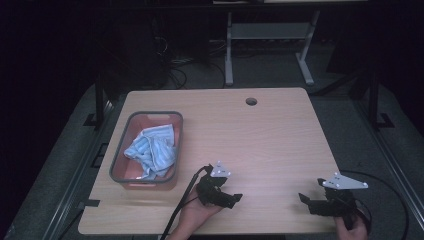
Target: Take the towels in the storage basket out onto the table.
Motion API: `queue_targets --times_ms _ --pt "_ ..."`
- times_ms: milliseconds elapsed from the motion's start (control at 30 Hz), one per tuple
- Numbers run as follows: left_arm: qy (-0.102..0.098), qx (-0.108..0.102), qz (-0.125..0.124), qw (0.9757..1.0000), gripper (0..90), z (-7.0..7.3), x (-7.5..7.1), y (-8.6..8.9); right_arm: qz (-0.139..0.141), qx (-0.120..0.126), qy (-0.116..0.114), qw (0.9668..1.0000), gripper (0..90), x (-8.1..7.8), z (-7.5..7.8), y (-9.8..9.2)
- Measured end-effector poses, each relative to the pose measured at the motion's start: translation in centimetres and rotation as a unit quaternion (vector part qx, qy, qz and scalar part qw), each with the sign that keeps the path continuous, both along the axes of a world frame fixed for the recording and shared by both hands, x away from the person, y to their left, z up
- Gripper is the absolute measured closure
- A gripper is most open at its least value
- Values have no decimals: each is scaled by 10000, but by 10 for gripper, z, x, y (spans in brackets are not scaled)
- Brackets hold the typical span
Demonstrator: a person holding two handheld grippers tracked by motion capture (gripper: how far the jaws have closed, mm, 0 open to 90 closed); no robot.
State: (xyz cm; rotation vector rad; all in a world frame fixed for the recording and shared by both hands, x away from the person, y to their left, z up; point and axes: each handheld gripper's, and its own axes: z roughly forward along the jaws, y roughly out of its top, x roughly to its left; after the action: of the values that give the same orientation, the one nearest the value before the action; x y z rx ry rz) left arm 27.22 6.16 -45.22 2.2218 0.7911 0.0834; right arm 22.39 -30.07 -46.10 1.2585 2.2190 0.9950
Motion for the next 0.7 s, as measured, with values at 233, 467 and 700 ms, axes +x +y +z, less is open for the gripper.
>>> queue_targets --times_ms 233,467,700 --pt "66 35 5 10000 214 8 1 0 24 63 -31 10000 138 0 1 1" --pt "197 314 -13 9993 201 18 10 -8 -5 60 -44 10000 138 1 2 3" --pt "178 393 70 9990 203 37 24 -4 -102 104 -78 9999 138 1 3 1"
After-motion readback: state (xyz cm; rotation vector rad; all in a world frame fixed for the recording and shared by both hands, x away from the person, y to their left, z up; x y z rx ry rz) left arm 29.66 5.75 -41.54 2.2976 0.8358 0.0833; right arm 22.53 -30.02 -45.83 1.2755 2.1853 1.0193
